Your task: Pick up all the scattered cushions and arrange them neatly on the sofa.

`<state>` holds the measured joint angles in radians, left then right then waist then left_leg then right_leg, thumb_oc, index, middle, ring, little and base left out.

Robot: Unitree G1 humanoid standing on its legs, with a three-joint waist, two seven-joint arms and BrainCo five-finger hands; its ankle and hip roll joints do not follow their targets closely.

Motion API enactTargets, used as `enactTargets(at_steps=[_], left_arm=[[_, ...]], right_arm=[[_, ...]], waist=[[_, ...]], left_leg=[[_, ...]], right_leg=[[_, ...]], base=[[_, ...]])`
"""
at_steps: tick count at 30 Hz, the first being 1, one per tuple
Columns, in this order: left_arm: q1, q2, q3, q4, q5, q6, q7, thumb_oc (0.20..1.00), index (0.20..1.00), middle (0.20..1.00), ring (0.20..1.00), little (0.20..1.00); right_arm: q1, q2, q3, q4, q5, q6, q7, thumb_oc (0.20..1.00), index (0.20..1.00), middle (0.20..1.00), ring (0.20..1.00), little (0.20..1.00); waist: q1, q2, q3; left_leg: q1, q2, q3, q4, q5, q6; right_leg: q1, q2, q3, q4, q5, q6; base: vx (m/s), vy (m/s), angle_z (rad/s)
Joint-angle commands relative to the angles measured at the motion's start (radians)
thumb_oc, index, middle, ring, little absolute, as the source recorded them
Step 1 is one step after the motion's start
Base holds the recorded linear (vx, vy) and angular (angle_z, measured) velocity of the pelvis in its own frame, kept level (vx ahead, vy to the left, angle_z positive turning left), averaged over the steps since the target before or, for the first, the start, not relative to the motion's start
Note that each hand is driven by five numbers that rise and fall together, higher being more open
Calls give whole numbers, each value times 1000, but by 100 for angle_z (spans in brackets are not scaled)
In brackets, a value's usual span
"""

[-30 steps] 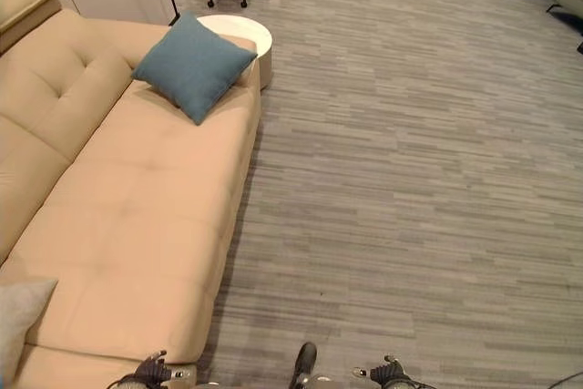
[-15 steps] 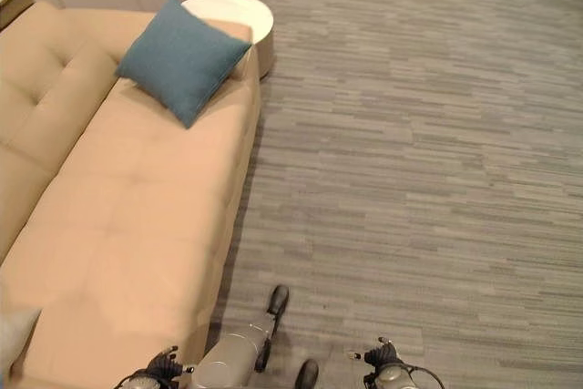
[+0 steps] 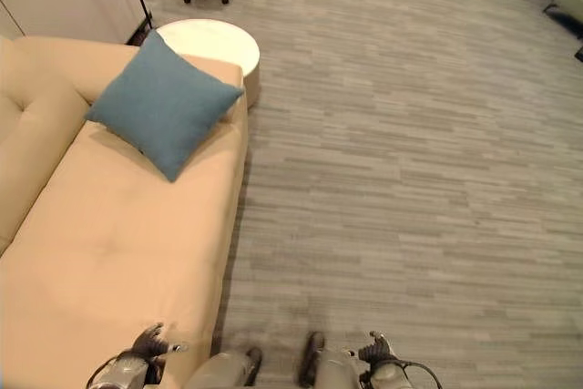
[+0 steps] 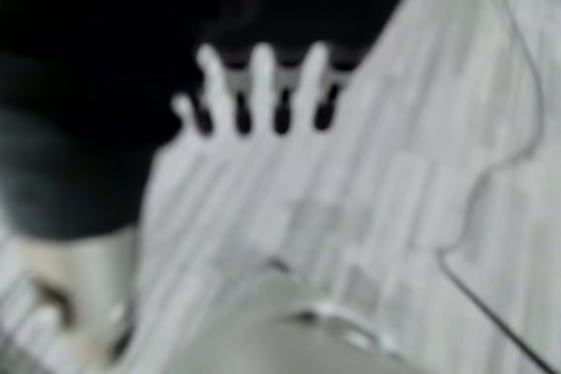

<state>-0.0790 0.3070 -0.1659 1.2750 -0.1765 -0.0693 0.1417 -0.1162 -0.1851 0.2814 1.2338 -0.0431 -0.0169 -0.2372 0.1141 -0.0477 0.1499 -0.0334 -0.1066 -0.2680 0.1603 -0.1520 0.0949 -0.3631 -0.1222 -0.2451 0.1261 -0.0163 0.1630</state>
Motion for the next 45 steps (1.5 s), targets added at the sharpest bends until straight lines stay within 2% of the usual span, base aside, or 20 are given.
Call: enactTargets(at_steps=[1,2,5,6,7,8,9,10,11,12,13,16,22,25,27,33,34,36,39,45], left_arm=[[-20,-36,7,-1,3,-26,18,1000,1000,1000,1000,1000],[-14,-39,10,8,4,-24,20,1000,1000,1000,1000,1000],[6,-45,23,14,1,-23,20,1000,1000,1000,1000,1000],[3,-49,17,6,0,-22,13,1000,1000,1000,1000,1000],[3,-50,17,6,0,-22,13,1000,1000,1000,1000,1000],[-3,-51,9,-2,2,-24,8,1000,1000,1000,1000,1000],[-22,-44,-8,-14,10,-24,-3,1000,1000,1000,1000,1000],[-28,-49,-18,-16,13,-25,-5,1000,1000,1000,1000,1000],[-30,-55,-29,-24,22,-21,-4,1000,1000,1000,1000,1000],[-29,-57,-30,-26,24,-22,-3,1000,1000,1000,1000,1000],[-27,-55,-35,-35,42,-21,-27,1000,1000,1000,1000,1000],[-25,-64,-34,-40,56,-12,-36,1000,1000,1000,1000,1000],[-7,-56,-13,-34,13,-10,-41,1000,1000,1000,1000,1000],[-5,-47,-11,-40,10,-5,-43,1000,1000,1000,1000,1000],[-2,-44,-10,-37,9,-9,-42,1000,1000,1000,1000,1000],[0,-43,-13,-30,12,-19,-35,1000,1000,1000,1000,1000],[-5,-48,-19,-19,14,-25,-28,1000,1000,1000,1000,1000],[-19,-58,-24,-10,12,-30,-21,1000,1000,1000,1000,1000],[-23,-72,-32,5,12,-32,-21,1000,1000,1000,1000,1000],[-20,-99,-42,16,-7,-33,-24,1000,1000,1000,1000,1000]], right_arm=[[14,-29,-10,10,-10,1,-13,1000,1000,1000,1000,1000],[15,-26,-9,13,-9,4,-12,1000,1000,1000,1000,1000],[23,-25,-6,20,-17,7,-10,1000,1000,1000,1000,1000],[14,-26,0,20,-8,9,-12,1000,1000,1000,1000,1000],[14,-26,0,21,-8,9,-12,1000,1000,1000,1000,1000],[3,-32,1,17,3,8,-14,1000,1000,1000,1000,1000],[-31,-50,-3,7,23,8,-20,1000,1000,1000,1000,1000],[-38,-55,-4,6,29,3,-29,1000,1000,1000,1000,1000],[-39,-72,-8,2,29,-8,-38,1000,1000,1000,1000,1000],[-35,-77,-9,-1,23,-11,-41,1000,1000,1000,1000,1000],[-68,-150,-50,31,60,-15,-34,1000,1000,1000,1000,1000],[-23,-139,-59,28,71,-37,-13,1000,1000,1000,1000,1000],[0,-78,-28,35,24,-29,8,1000,1000,1000,1000,1000],[-8,-76,-27,29,4,-25,16,1000,1000,1000,1000,1000],[-8,-73,-24,22,-3,-25,21,1000,1000,1000,1000,1000],[-12,-73,-19,14,-3,-27,15,1000,1000,1000,1000,1000],[-20,-79,-23,18,1,-26,14,1000,1000,1000,1000,1000],[-19,-81,-24,31,1,-19,13,1000,1000,1000,1000,1000],[-5,-84,-31,44,5,-14,13,1000,1000,1000,1000,1000],[-6,-85,-34,47,29,-28,8,1000,1000,1000,1000,1000]], waist=[[-1,47,0],[1,23,-22],[7,16,-54],[15,12,-47],[15,13,-47],[26,1,-26],[67,-21,13],[80,-25,21],[84,-23,9],[85,-17,2],[95,-5,-6],[93,8,-16],[107,-14,-43],[87,16,-28],[71,44,-23],[61,51,-16],[47,48,-16],[29,53,-16],[14,37,-15],[8,24,-36]], left_leg=[[122,30,-48,-181,45,-50],[151,36,-83,-172,-2,-65],[172,77,-92,-116,-30,-89],[81,91,-49,70,44,-133],[74,91,-49,82,38,-133],[-5,82,-17,201,75,-132],[-180,49,69,358,52,-99],[-214,21,74,332,20,-92],[-215,-1,94,207,6,-91],[-220,-8,113,150,29,-95],[-219,-14,147,75,73,-101],[-247,14,287,-43,183,-107],[-151,-22,201,-79,140,-53],[-102,-5,168,-93,132,-23],[-61,14,149,-121,129,-16],[18,24,76,-185,118,-38],[52,22,21,-203,105,-49],[76,32,-39,-223,103,-64],[80,32,-93,-224,93,-82],[54,108,-146,-163,63,-148]], right_leg=[[36,42,37,-82,161,3],[71,32,57,-116,173,-4],[107,37,33,-112,166,-11],[165,37,10,-117,137,-33],[164,38,10,-117,138,-33],[189,27,10,-119,127,-50],[260,29,5,-148,88,-78],[280,27,0,-163,81,-73],[312,32,-13,-191,60,-64],[320,40,-23,-196,53,-63],[345,60,-30,-205,39,-63],[391,108,-31,-207,-7,-77],[393,77,-35,-15,-59,-61],[295,26,-53,265,4,-28],[232,7,-67,365,31,-19],[198,-20,-61,117,34,-31],[160,-9,41,-20,77,-14],[107,-7,127,-76,123,2],[136,-11,127,-105,138,1],[202,31,80,-111,84,-31]], base=[[477,-93,53],[514,-117,65],[486,-122,88],[164,-59,63],[217,-87,46],[196,-132,57],[286,-153,44],[429,-141,38],[380,-25,17],[415,-17,22],[284,-4,32],[252,11,42],[234,82,-3],[173,175,1],[164,114,26],[204,-64,43],[334,-123,58],[357,-125,77],[223,-143,107],[263,-214,90]])
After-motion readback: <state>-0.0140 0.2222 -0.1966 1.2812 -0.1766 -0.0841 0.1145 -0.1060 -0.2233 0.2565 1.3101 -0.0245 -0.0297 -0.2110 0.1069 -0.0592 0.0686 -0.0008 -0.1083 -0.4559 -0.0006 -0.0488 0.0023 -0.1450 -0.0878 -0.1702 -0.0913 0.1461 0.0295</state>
